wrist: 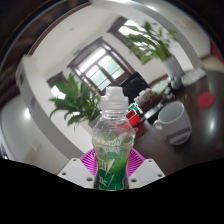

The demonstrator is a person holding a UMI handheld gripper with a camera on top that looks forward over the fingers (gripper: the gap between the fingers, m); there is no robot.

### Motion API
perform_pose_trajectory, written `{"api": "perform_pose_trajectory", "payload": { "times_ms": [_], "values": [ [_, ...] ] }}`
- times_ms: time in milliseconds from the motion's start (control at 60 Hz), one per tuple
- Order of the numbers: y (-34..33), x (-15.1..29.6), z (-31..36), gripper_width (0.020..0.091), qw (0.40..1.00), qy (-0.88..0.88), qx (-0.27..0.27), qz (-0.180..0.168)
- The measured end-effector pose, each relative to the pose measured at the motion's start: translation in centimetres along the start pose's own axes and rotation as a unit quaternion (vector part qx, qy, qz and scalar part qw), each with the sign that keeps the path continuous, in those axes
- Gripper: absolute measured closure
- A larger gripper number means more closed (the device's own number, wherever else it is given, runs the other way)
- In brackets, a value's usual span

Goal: Pour water

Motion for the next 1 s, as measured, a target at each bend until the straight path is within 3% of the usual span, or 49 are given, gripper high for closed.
{"api": "perform_pose_trajectory", "payload": {
  "times_ms": [333, 667, 883, 1000],
  "values": [
    [5.1, 6.6, 1.4, 0.0774, 0.895, 0.442, -0.029, -0.062],
    [4.8, 6.6, 0.4, 0.0775, 0.778, 0.624, -0.034, -0.059],
    [5.5, 5.8, -0.1, 0.0773, 0.798, 0.598, -0.043, -0.051],
    [5.3, 6.6, 1.5, 0.0771, 0.846, 0.530, -0.030, -0.048]
  ]
}}
Point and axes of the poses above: the point between the fingertips, and its own axes, seen from behind it with the camera up: z to the left, x up, y forward, the way the camera looks, the point moved 2 cm from there along -y, backward, against the way the camera looks, and after that the axes turned 14 degrees about -z, right-handed, at the moved point
